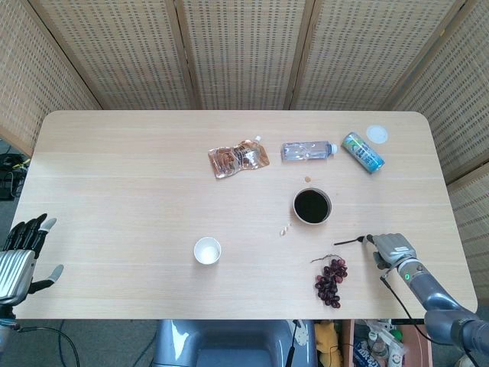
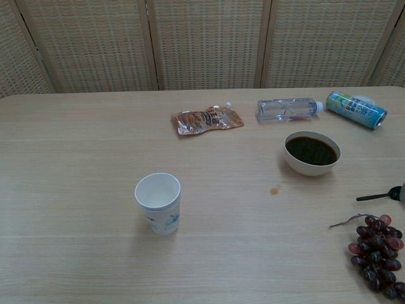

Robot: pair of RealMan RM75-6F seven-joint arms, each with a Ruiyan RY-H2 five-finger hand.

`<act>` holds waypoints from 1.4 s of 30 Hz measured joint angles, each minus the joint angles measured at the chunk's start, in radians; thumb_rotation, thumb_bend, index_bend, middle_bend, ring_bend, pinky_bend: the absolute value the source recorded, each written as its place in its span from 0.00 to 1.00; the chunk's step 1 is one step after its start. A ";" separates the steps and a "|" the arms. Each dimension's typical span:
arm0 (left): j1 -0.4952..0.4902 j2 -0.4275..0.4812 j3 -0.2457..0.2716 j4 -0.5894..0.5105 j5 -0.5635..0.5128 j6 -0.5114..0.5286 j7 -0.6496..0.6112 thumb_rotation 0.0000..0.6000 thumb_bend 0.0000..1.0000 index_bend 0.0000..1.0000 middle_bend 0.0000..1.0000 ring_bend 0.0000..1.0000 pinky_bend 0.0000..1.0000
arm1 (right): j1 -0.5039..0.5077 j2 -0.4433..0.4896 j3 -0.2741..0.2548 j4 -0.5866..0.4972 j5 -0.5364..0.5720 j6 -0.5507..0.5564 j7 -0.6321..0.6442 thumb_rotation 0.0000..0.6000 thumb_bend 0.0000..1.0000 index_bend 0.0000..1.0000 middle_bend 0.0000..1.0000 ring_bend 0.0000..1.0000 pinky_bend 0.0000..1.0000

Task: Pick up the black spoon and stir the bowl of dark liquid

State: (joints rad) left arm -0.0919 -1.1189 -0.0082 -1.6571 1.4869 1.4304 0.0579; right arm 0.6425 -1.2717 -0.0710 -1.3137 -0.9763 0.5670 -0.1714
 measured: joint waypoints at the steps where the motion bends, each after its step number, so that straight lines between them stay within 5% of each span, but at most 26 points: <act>1: 0.000 0.000 0.000 0.000 -0.001 -0.001 0.000 1.00 0.31 0.00 0.00 0.00 0.00 | 0.000 0.001 0.001 -0.002 -0.001 0.000 0.000 1.00 0.84 0.26 0.96 0.97 0.98; 24: -0.004 -0.009 -0.005 0.022 0.001 0.000 -0.024 1.00 0.31 0.00 0.00 0.00 0.00 | 0.018 0.055 0.021 -0.096 0.020 0.090 -0.066 1.00 0.84 0.26 0.90 0.97 0.98; 32: 0.002 -0.005 -0.009 0.014 0.011 0.029 0.013 1.00 0.31 0.00 0.00 0.00 0.00 | -0.013 0.069 0.048 -0.152 -0.026 0.211 -0.068 1.00 0.56 0.32 0.68 0.78 0.98; 42: 0.011 0.025 -0.019 -0.028 -0.002 0.046 0.012 1.00 0.31 0.00 0.00 0.00 0.00 | -0.055 0.016 0.083 -0.142 -0.118 0.334 -0.045 1.00 0.45 0.41 0.74 0.80 0.98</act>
State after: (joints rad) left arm -0.0811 -1.0938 -0.0270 -1.6847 1.4853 1.4762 0.0699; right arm 0.5876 -1.2553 0.0117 -1.4556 -1.0939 0.9010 -0.2164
